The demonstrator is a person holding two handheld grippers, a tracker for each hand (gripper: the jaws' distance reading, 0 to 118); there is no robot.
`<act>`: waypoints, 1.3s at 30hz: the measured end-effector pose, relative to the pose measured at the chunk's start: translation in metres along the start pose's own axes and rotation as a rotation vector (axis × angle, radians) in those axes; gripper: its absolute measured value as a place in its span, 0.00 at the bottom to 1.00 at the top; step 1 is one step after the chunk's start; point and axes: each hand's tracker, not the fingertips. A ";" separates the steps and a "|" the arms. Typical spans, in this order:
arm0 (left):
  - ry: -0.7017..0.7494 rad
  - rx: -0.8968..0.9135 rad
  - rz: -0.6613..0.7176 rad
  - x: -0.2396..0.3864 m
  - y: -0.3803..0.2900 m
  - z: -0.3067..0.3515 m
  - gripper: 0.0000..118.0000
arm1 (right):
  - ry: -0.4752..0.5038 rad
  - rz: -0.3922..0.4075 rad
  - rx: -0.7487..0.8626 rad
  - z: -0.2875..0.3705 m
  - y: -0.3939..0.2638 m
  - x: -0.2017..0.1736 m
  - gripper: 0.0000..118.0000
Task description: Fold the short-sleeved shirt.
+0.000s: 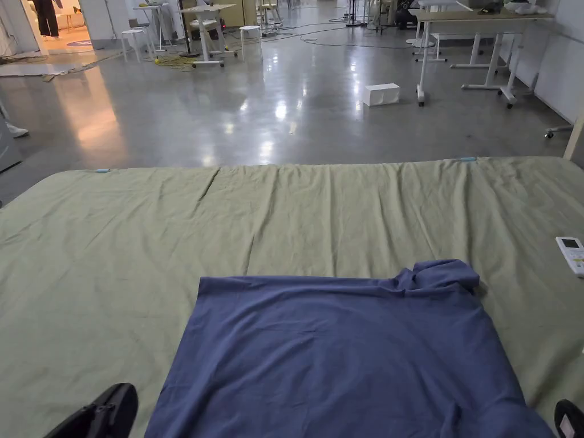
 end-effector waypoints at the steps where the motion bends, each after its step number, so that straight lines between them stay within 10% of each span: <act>1: 0.029 0.006 -0.016 0.002 0.000 0.001 0.02 | 0.024 -0.066 -0.053 -0.001 -0.005 -0.003 0.14; 4: 0.027 0.015 -0.061 0.005 0.001 0.008 0.01 | 0.024 -0.022 -0.003 0.000 -0.005 -0.010 0.00; 21: 0.047 -0.142 0.053 -0.055 -0.032 -0.015 0.01 | 0.036 -0.093 -0.075 -0.012 -0.015 -0.003 0.00; 26: 0.002 -0.342 0.031 -0.096 -0.083 -0.047 0.56 | 0.049 -0.098 -0.143 -0.019 -0.026 -0.006 0.00; 39: -0.124 -0.568 -0.132 -0.131 -0.175 -0.110 0.55 | 0.034 -0.129 -0.212 -0.019 -0.030 -0.017 0.00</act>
